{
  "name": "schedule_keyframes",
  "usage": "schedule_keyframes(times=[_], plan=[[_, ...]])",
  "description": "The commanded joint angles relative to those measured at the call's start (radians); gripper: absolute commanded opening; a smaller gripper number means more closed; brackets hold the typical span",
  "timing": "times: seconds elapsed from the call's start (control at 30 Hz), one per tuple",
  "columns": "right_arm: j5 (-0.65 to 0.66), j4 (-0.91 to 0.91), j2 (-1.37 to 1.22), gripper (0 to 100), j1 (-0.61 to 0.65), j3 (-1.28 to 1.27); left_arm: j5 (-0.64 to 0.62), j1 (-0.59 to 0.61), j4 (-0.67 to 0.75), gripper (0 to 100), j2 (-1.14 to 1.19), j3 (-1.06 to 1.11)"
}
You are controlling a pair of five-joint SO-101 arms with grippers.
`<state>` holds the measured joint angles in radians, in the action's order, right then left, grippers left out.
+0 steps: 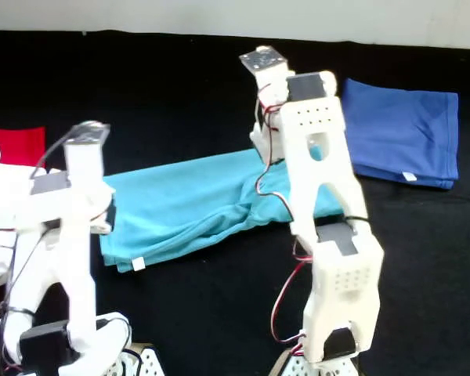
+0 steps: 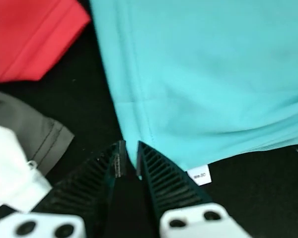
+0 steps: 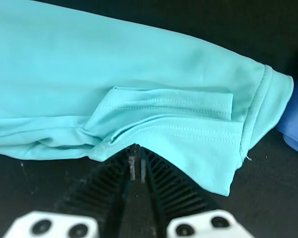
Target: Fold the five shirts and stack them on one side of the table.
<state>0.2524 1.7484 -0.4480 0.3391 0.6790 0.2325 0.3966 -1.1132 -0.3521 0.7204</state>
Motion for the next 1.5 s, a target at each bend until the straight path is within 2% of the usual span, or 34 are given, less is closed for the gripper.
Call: schedule_keyframes(times=[0.0,0.5,0.73,0.8,0.93,1.1,1.2,1.37,1.47], plan=[[-0.005,0.015,0.128,0.7,-0.007,-0.054,-0.012,0.041,-0.002,20,0.054,-0.065],[-0.005,0.015,0.464,0.7,-0.007,-0.309,-0.140,0.031,0.011,20,0.575,-0.348],[-0.005,0.013,0.605,0.7,-0.012,-0.440,-0.140,-0.074,-0.124,20,0.684,-0.433],[-0.005,0.013,0.662,0.7,-0.039,-0.475,-0.140,-0.093,-0.155,17,0.697,-0.463],[-0.003,0.012,0.759,0.7,-0.137,-0.616,-0.137,-0.119,-0.206,0,0.727,-0.527],[0.051,-0.038,0.860,0.7,-0.274,-0.854,-0.130,-0.096,-0.256,1,0.791,-0.624],[0.089,-0.111,0.952,0.7,-0.341,-1.021,-0.068,-0.045,-0.338,1,0.809,-0.723],[0.094,-0.297,1.148,0.7,-0.414,-1.351,0.014,0.073,-0.466,1,0.822,-0.955],[0.094,-0.414,1.227,0.7,-0.435,-1.549,0.048,0.090,-0.528,1,0.822,-1.041]])
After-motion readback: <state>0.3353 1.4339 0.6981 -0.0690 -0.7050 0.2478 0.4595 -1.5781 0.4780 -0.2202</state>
